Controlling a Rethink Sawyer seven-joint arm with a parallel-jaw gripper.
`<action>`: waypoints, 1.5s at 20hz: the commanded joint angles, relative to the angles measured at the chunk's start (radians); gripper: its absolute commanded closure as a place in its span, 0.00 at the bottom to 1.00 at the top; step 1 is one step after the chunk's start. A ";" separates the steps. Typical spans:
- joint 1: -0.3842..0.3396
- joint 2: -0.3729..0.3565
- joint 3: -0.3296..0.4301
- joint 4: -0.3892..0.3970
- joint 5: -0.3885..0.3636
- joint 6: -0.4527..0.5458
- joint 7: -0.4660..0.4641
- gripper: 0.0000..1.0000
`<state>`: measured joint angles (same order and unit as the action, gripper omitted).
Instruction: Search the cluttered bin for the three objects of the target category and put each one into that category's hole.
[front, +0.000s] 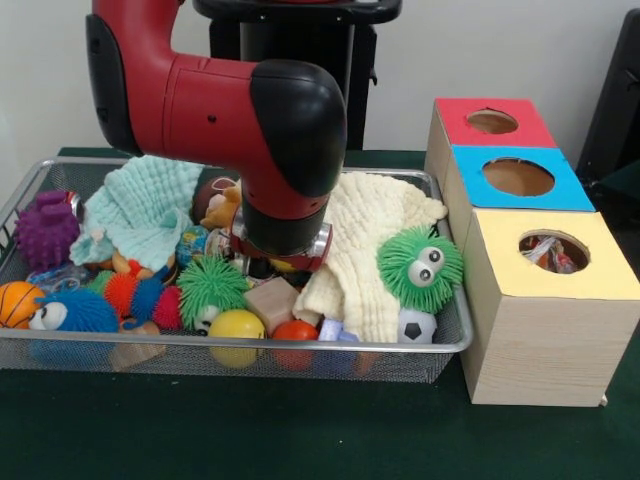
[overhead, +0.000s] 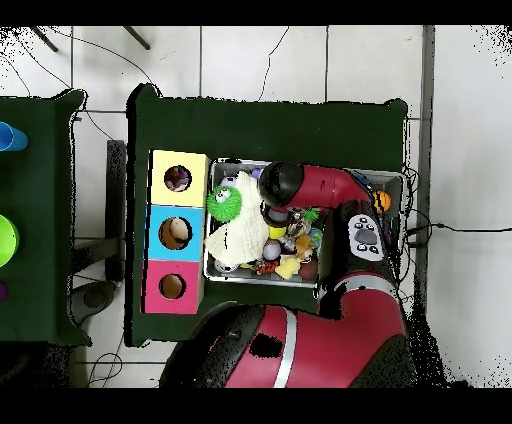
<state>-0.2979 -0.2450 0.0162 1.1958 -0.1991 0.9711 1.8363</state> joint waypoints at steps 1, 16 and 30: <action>-0.035 0.093 0.027 -0.033 -0.082 0.006 -0.081 1.00; -0.030 -0.103 0.092 0.051 0.002 0.160 -0.115 1.00; -0.039 -0.313 0.158 0.055 0.122 0.393 -0.059 1.00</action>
<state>-0.3205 -0.4929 0.0721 1.2102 -0.1184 1.3035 1.8363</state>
